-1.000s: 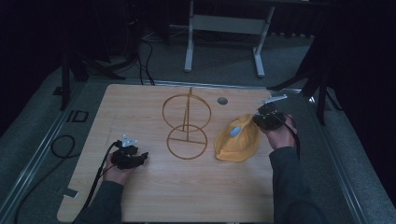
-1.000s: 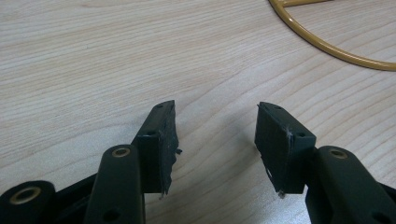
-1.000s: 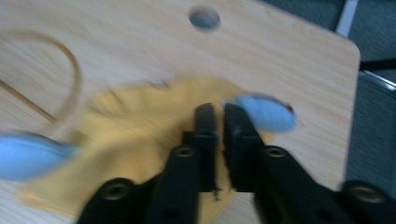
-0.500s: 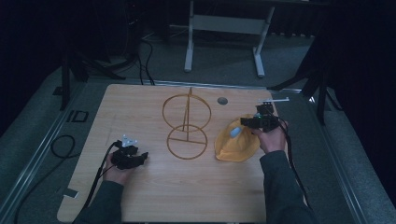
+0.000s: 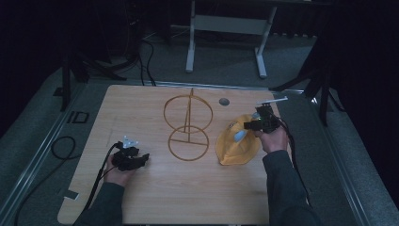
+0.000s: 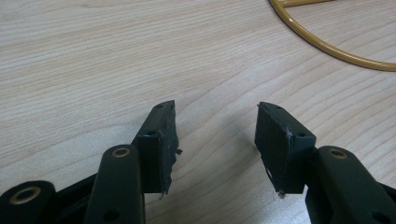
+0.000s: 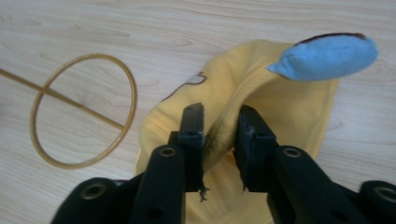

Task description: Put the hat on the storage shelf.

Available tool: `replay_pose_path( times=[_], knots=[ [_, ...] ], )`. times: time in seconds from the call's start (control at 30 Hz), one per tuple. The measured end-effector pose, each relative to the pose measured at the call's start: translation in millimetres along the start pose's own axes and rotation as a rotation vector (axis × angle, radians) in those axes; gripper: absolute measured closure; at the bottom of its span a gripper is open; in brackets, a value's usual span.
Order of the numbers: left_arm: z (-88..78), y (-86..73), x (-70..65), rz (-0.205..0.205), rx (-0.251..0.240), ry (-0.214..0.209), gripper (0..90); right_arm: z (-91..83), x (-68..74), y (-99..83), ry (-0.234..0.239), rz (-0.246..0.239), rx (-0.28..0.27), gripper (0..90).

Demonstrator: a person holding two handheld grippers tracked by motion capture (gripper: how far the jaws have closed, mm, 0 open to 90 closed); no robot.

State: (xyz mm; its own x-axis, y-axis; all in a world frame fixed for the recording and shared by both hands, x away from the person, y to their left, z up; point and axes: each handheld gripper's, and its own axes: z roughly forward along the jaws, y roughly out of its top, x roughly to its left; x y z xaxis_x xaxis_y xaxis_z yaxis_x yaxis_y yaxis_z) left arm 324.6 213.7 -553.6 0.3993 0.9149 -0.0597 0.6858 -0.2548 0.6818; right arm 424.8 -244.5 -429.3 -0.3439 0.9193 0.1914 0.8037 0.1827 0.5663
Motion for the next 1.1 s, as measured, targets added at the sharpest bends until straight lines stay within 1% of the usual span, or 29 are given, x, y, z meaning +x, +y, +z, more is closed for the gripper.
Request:
replay_pose_path(
  times=[0.1,0.2,0.3,0.37,0.6,0.63,0.7,0.73,0.87,0.97,1.1],
  knots=[
    [0.0,0.0,0.1,0.0,0.0,-0.001,48.9,-1.8,3.3,0.1,-0.007,-0.052,0.002,79.7],
    [0.0,0.0,0.1,0.0,0.0,0.0,48.9,-4.4,7.6,0.3,-0.033,-0.13,0.005,82.9],
    [0.0,0.0,0.1,0.0,0.0,-0.001,48.9,-7.9,13.4,1.4,-0.055,-0.205,0.005,83.9],
    [0.1,0.0,0.0,0.0,-0.001,0.0,48.9,-10.2,16.3,3.0,-0.065,-0.246,0.011,84.2],
    [0.1,0.0,-0.1,-0.001,-0.001,-0.001,48.9,-18.1,22.4,9.4,-0.095,-0.339,0.027,84.7],
    [0.1,0.0,0.0,0.0,-0.001,-0.001,48.9,-19.3,23.1,10.2,-0.094,-0.347,0.03,84.7],
    [0.1,0.0,0.0,0.001,-0.001,0.0,48.9,-23.2,25.1,12.3,-0.073,-0.362,0.033,84.7],
    [0.1,0.0,-0.1,-0.001,-0.002,0.0,48.9,-24.8,26.1,13.1,-0.073,-0.371,0.033,84.7],
    [0.1,0.0,-0.2,0.001,-0.001,0.001,48.9,-32.7,31.5,18.0,-0.078,-0.424,0.034,84.8],
    [0.1,0.0,-0.1,0.001,-0.001,0.0,48.9,-38.5,35.4,21.9,-0.078,-0.453,0.032,84.7],
    [0.1,0.0,-0.1,0.001,-0.001,0.0,48.9,-45.5,40.6,26.9,-0.093,-0.488,0.033,84.7]
  ],
)
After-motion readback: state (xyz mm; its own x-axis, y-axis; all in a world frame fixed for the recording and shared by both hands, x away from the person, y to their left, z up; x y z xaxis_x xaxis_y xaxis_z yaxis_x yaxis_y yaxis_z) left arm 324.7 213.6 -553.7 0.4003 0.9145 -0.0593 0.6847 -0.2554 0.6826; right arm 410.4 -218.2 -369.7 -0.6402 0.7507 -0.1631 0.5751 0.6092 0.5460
